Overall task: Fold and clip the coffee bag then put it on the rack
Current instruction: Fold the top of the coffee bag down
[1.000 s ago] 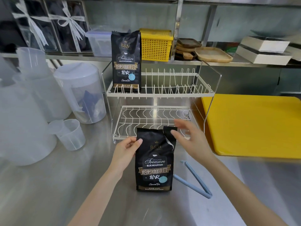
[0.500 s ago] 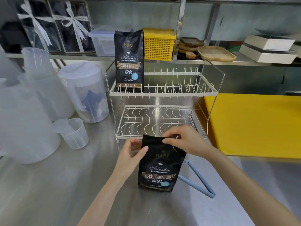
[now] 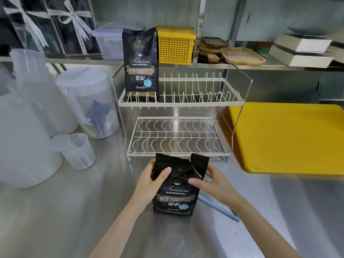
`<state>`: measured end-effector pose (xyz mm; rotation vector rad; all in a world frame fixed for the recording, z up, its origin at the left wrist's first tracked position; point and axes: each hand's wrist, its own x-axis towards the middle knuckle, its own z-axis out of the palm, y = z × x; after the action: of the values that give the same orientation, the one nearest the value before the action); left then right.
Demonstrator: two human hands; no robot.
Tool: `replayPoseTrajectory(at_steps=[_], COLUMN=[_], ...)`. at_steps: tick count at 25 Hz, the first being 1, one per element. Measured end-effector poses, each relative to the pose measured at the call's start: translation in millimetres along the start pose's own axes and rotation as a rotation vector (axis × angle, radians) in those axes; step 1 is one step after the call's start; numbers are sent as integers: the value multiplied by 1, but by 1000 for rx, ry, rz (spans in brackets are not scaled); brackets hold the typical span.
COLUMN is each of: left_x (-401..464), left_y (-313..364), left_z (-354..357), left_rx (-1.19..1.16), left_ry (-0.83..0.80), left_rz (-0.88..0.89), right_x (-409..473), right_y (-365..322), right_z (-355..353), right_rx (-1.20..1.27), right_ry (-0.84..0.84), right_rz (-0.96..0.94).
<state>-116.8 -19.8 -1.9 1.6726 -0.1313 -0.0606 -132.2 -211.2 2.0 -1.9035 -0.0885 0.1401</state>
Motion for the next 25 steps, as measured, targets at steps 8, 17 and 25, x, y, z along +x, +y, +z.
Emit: replayPoseTrajectory(at_steps=[8, 17, 25], left_x=[9, -9, -13], left_y=[-7, -17, -14], left_z=[11, 0, 6], left_rx=[76, -36, -40], left_ry=[244, 83, 54], left_rz=[72, -170, -128], right_x=[4, 13, 42], right_y=[4, -20, -88], right_z=[13, 15, 14], right_rx=[85, 168, -758], right_ry=[108, 50, -186], right_rz=[62, -39, -268])
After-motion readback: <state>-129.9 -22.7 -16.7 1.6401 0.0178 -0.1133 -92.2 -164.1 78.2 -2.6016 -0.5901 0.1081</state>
